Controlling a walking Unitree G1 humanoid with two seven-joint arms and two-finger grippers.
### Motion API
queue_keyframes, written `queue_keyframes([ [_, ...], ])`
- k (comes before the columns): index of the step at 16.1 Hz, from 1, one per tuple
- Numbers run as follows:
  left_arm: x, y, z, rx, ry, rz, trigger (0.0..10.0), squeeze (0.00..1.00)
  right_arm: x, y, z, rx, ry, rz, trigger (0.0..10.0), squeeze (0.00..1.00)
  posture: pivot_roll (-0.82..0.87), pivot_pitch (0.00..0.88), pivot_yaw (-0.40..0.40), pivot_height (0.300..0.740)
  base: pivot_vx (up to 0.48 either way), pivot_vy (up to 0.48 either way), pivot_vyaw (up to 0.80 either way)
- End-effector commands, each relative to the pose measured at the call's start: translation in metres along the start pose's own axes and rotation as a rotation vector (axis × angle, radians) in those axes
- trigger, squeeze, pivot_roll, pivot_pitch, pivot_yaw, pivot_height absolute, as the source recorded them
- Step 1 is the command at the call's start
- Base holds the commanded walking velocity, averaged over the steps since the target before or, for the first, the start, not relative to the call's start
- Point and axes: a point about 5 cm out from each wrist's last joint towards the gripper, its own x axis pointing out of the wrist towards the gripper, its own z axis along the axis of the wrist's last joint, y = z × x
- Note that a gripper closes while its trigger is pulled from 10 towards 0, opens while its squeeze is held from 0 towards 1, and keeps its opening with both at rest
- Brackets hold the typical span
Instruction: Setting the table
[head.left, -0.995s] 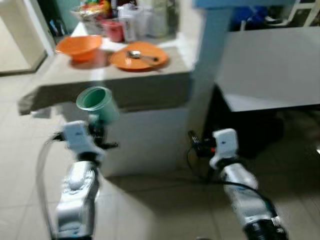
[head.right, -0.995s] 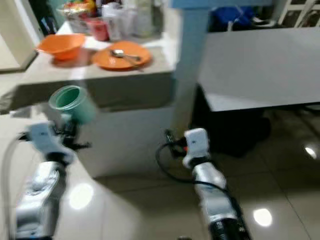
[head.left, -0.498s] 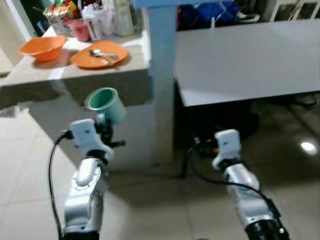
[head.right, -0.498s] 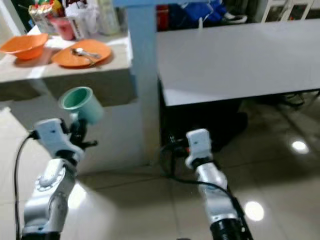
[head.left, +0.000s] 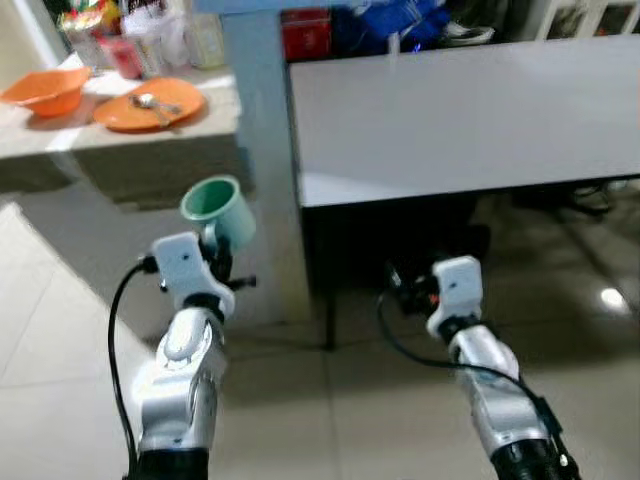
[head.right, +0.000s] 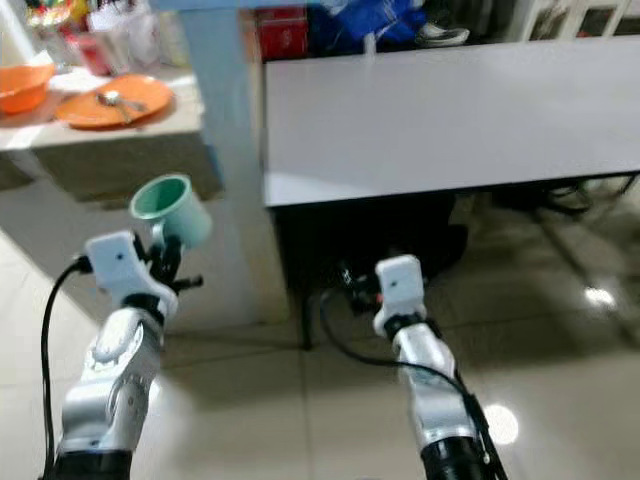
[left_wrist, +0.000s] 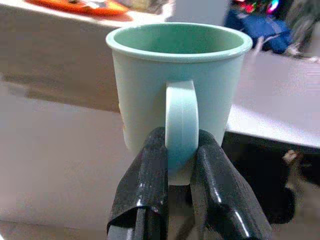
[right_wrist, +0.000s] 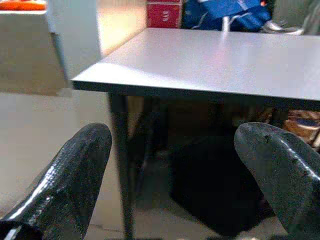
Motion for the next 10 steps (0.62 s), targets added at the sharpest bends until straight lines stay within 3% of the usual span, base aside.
queue_keyframes([
  [1, 0.0037, 0.0061, 0.003, 0.028, -0.002, 0.02, 0.0, 0.0, 0.0011, 0.0075, 0.0008, 0.006, -0.006, 0.019, 10.0, 0.0, -0.2, 0.0, 0.104, 0.74, 0.0, -0.469, 0.0],
  [7, 0.0076, -0.0013, 0.0025, 0.035, -0.001, 0.016, 0.0, 0.0, -0.0011, 0.0068, -0.0003, 0.007, -0.004, 0.011, 10.0, 0.0, -0.21, 0.0, 0.108, 0.74, 0.0, -0.469, 0.0],
  [9, 0.0075, -0.0004, -0.0009, 0.08, 0.017, 0.012, 0.0, 0.0, -0.0008, 0.0068, -0.0006, 0.007, 0.0, 0.009, 10.0, 0.0, -0.21, 0.0, 0.106, 0.74, 0.0, -0.442, 0.0],
  [10, 0.0073, 0.0002, -0.0014, 0.088, 0.018, 0.015, 0.0, 0.0, -0.0009, 0.0066, -0.0007, 0.007, 0.001, 0.009, 10.0, 0.0, -0.21, 0.0, 0.106, 0.74, 0.0, 0.0, 0.0],
])
